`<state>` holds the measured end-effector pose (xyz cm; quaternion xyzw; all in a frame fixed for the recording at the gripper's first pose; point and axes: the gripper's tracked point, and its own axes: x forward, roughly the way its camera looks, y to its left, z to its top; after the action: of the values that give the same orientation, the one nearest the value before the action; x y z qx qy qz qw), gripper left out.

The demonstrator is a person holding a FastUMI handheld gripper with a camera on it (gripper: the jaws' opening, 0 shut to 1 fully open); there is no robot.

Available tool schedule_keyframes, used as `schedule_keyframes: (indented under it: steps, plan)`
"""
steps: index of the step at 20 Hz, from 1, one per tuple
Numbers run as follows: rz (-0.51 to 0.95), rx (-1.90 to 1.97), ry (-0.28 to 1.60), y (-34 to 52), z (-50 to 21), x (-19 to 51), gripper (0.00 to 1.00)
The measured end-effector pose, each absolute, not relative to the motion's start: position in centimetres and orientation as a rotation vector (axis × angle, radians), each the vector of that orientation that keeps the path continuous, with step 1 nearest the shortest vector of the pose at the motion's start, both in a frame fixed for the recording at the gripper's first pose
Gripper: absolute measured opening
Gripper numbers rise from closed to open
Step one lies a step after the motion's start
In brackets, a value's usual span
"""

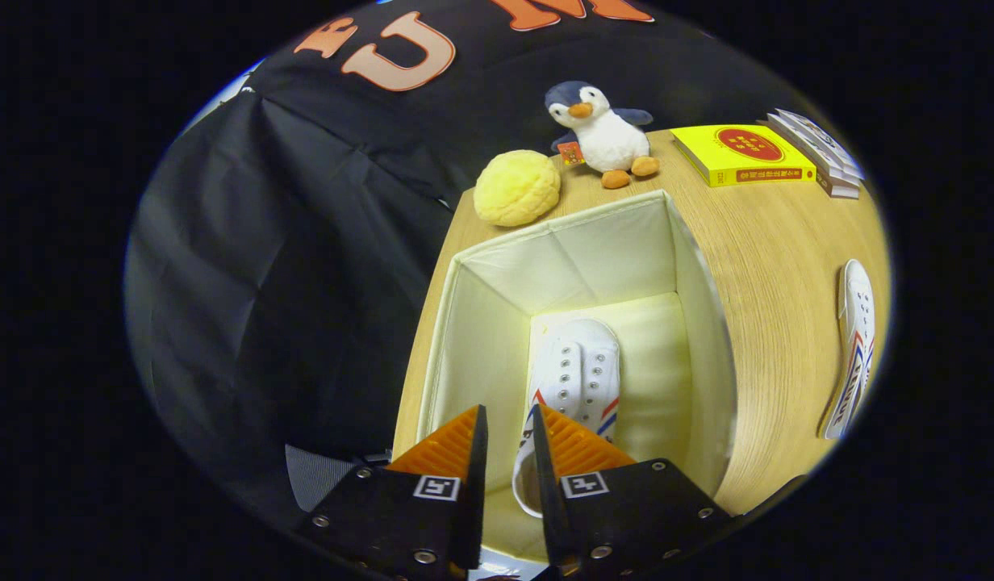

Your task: Open the storage box then place both shoes into the box .Put the left shoe in first, then the right shoe, with the right side of both shoes facing outward in a uniform manner.

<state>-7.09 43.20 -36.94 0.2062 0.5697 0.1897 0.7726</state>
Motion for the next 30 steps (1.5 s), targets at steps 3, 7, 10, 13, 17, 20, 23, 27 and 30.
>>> schedule_keyframes:
  steps: [3,7,10,13,17,20,23,27,30]
  plan:
    - [0.446,0.473,1.201,40.5,-34.7,-7.5,0.51]
    - [0.477,0.489,1.156,35.4,-31.8,-8.2,0.65]
    - [0.449,0.485,1.110,30.6,-30.5,-8.6,0.74]
    - [0.350,0.457,1.086,24.5,-31.6,-8.5,0.75]
    - [0.130,0.355,1.119,15.5,-36.0,-9.4,0.77]
    - [-0.002,0.240,1.172,10.1,-39.4,-11.3,0.80]
    - [-0.048,0.184,1.221,7.7,-42.0,-13.0,0.81]
    - [-0.083,0.108,1.264,5.8,-44.9,-14.3,0.81]
    - [-0.085,0.053,1.238,5.3,-46.2,-13.8,0.79]
